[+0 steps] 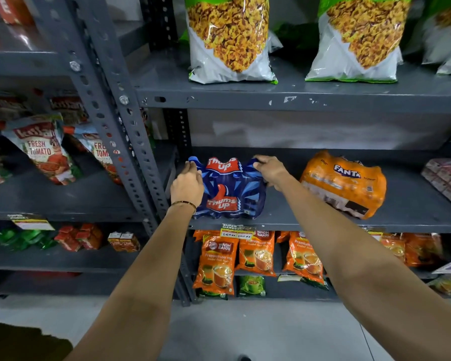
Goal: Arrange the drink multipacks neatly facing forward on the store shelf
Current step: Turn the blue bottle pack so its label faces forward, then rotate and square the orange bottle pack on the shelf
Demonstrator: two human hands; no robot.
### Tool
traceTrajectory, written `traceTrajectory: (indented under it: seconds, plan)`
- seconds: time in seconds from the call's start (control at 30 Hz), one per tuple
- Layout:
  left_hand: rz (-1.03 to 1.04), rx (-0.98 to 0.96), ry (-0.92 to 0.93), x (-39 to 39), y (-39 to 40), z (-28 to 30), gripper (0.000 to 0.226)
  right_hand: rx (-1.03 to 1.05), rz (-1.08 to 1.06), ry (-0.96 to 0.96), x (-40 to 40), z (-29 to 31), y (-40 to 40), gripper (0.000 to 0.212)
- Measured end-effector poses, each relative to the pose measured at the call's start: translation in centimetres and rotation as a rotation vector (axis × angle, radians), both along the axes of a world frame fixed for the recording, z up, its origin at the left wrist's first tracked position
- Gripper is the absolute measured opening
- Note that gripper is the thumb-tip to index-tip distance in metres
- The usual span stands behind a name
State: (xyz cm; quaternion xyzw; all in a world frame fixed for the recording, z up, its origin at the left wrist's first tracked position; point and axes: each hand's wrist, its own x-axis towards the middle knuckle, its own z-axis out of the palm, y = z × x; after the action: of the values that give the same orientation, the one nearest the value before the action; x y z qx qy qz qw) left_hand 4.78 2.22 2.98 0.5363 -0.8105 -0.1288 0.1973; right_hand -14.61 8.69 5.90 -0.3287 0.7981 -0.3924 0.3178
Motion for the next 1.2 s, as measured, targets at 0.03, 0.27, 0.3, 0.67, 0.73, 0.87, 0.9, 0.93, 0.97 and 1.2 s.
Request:
traceTrajectory:
  seconds: [0.03,0.27,0.3,0.67,0.73,0.87,0.9,0.93,0.97,1.2]
  plan:
    - [0.003,0.001,-0.004,-0.1,0.1,0.0,0.041,0.002,-0.003,-0.015,0.0,-0.1,0.0,0.042]
    - [0.002,-0.085,0.024,-3.4,0.2,1.3,0.048,-0.128,-0.235,-0.034,-2.7,0.1,3.4,0.062]
    - [-0.043,-0.106,0.032,-4.9,0.5,1.6,0.047,-0.134,-0.299,-0.022,-3.8,0.1,4.4,0.062]
    - [-0.33,0.311,0.227,-24.1,6.5,2.0,0.05,0.011,-0.611,0.064,-17.5,0.2,15.6,0.053]
    - [-0.322,0.412,0.222,-27.9,6.3,1.1,0.055,0.057,-0.574,-0.024,-21.9,-1.2,16.7,0.056]
    - [-0.262,0.57,0.139,-32.8,5.5,-0.5,0.066,0.172,-0.5,-0.26,-26.3,-1.4,18.0,0.065]
    - [-0.24,0.602,0.12,-34.1,5.3,-0.7,0.071,0.201,-0.454,-0.312,-27.5,-1.2,18.0,0.066]
    - [-0.24,0.624,0.092,-34.3,5.2,-0.8,0.074,0.197,-0.417,-0.372,-27.8,-1.5,18.2,0.065]
    - [-0.235,0.649,0.073,-35.1,5.1,-1.0,0.075,0.187,-0.362,-0.438,-28.4,-1.3,18.0,0.063]
    - [-0.107,0.651,0.045,-36.5,4.6,-2.2,0.061,0.244,-0.25,-0.633,-31.7,-3.9,14.8,0.084]
